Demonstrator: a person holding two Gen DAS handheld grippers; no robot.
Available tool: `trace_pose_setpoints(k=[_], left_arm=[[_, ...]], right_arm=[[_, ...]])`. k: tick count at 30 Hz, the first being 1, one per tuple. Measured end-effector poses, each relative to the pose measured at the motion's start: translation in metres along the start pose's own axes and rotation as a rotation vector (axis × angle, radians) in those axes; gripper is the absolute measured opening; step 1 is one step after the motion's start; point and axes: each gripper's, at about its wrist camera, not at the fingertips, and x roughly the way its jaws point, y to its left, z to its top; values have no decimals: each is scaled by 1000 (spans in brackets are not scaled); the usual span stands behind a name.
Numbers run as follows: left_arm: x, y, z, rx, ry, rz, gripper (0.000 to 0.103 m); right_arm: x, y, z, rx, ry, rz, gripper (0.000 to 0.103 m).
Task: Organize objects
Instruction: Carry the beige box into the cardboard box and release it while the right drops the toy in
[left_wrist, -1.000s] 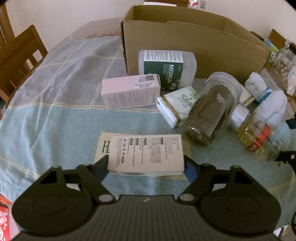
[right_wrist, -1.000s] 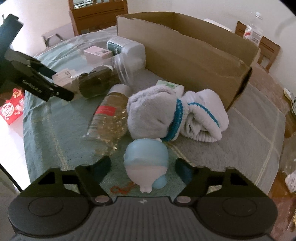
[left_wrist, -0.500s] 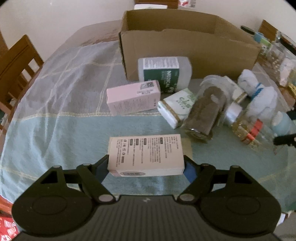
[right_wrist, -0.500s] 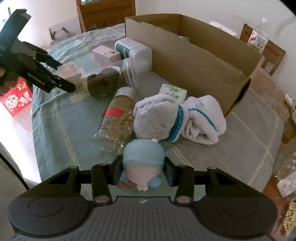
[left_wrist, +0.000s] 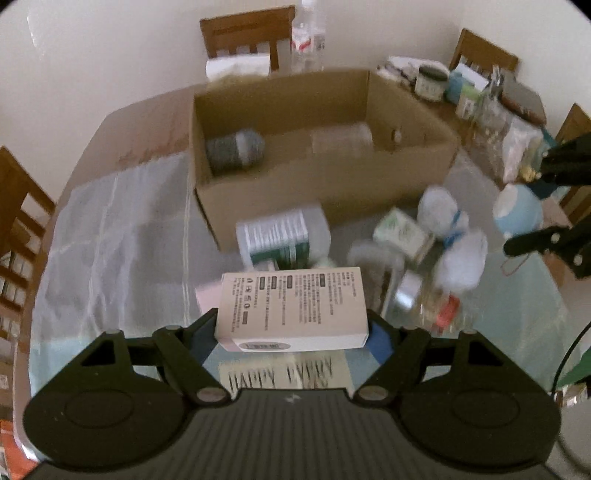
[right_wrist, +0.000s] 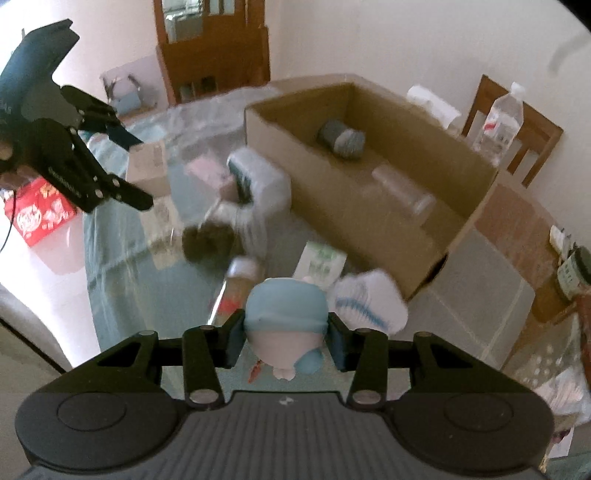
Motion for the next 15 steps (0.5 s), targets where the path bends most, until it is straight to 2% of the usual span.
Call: trace_pose_setpoints(k=[8, 15], left_arm=[[7, 18, 70, 37, -87, -26, 80], [27, 32, 113, 79, -108, -3, 81]], right_arm=[[4, -16, 52, 26, -41, -21, 51], [12, -32, 92, 47, -77, -55, 51]])
